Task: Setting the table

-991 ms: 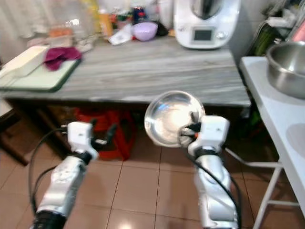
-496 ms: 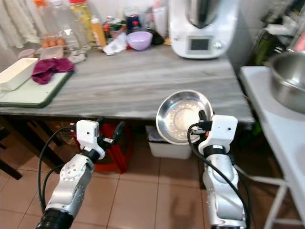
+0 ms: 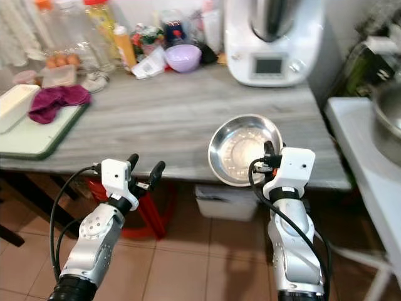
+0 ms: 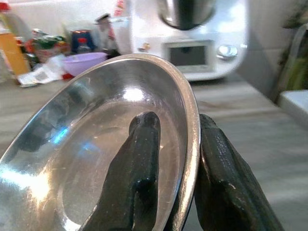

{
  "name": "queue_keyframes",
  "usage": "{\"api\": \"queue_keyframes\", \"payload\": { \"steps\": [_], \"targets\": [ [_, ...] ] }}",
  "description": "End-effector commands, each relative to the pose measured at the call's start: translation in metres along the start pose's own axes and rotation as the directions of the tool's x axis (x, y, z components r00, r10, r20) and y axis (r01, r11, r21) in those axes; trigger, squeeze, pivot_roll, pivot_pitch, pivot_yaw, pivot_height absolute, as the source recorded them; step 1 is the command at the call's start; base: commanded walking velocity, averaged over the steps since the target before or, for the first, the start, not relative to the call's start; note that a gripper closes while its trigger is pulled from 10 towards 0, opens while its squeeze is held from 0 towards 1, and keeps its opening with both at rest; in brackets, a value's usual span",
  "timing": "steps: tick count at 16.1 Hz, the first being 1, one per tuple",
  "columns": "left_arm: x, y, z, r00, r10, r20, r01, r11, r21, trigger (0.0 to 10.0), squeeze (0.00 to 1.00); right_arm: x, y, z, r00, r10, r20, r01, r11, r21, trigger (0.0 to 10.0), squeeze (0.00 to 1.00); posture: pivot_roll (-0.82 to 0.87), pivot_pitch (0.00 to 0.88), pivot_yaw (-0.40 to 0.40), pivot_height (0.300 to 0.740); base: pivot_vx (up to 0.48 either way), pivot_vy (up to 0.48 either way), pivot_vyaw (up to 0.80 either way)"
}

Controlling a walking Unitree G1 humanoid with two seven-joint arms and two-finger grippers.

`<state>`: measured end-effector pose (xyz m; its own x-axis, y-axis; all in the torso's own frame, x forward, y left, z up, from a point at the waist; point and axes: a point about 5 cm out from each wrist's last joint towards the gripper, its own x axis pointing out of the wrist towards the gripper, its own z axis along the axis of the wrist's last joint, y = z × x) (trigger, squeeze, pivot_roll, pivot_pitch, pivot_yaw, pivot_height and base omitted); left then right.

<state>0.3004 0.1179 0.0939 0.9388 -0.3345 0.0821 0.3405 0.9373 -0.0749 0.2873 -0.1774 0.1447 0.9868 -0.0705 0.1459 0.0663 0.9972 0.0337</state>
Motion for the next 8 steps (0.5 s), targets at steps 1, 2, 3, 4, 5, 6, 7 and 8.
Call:
{"api": "queue_keyframes", "payload": {
  "steps": [1, 2, 3, 4, 5, 6, 7, 8],
  "targets": [
    [-0.003, 0.011, 0.001, 1.000, 0.030, -0.005, -0.030, 0.999, 0.023, 10.0, 0.00, 0.001, 0.010, 0.004, 0.999, 0.032, 0.020, -0.033, 0.999, 0.018, 10.0, 0.00, -0.15, 0.077, 0.080, 0.740, 0.371, 0.000, 0.00],
    [-0.003, 0.010, 0.001, 1.000, 0.030, -0.005, -0.030, 0.999, 0.022, 10.0, 0.00, 0.001, 0.010, 0.004, 0.999, 0.032, 0.021, -0.032, 0.999, 0.018, 10.0, 0.00, -0.15, 0.077, 0.080, 0.740, 0.371, 0.000, 0.00],
    [-0.003, 0.010, 0.001, 1.000, 0.029, -0.005, -0.028, 0.999, 0.022, 10.0, 0.00, 0.002, 0.010, 0.005, 0.999, 0.032, 0.025, -0.032, 0.999, 0.019, 10.0, 0.00, -0.16, 0.076, 0.080, 0.740, 0.368, 0.000, 0.00],
    [-0.003, 0.011, 0.001, 0.999, 0.032, -0.006, -0.032, 0.999, 0.023, 10.0, 0.00, 0.003, 0.010, 0.005, 0.999, 0.032, 0.027, -0.033, 0.999, 0.020, 10.0, 0.00, -0.16, 0.077, 0.079, 0.740, 0.345, 0.000, 0.00],
    [-0.005, 0.014, 0.001, 0.999, 0.050, -0.004, -0.050, 0.998, 0.032, 10.0, 0.00, 0.004, 0.009, 0.005, 0.999, 0.032, 0.026, -0.033, 0.999, 0.022, 10.0, 0.00, -0.16, 0.077, 0.079, 0.740, 0.000, 0.000, 0.00],
    [-0.007, 0.016, 0.002, 0.999, 0.050, 0.001, -0.050, 0.998, 0.035, 10.0, 0.00, 0.005, 0.009, 0.005, 0.999, 0.033, 0.025, -0.034, 0.999, 0.024, 10.0, 0.00, -0.16, 0.077, 0.079, 0.740, 0.000, 0.000, 0.00],
    [-0.012, 0.018, 0.002, 0.999, 0.049, 0.007, -0.050, 0.997, 0.054, 10.0, 0.00, 0.007, 0.009, 0.006, 0.999, 0.028, 0.024, -0.028, 1.000, 0.009, 10.0, 0.00, -0.15, 0.076, 0.077, 0.740, 0.000, 0.000, 0.00],
    [-0.018, 0.021, 0.002, 0.999, 0.048, 0.003, -0.048, 0.996, 0.073, 10.0, 0.00, 0.008, 0.010, 0.006, 0.999, 0.044, 0.025, -0.044, 0.999, 0.013, 10.0, 0.00, -0.15, 0.076, 0.077, 0.740, 0.000, 0.000, 0.00]
  ]
}}
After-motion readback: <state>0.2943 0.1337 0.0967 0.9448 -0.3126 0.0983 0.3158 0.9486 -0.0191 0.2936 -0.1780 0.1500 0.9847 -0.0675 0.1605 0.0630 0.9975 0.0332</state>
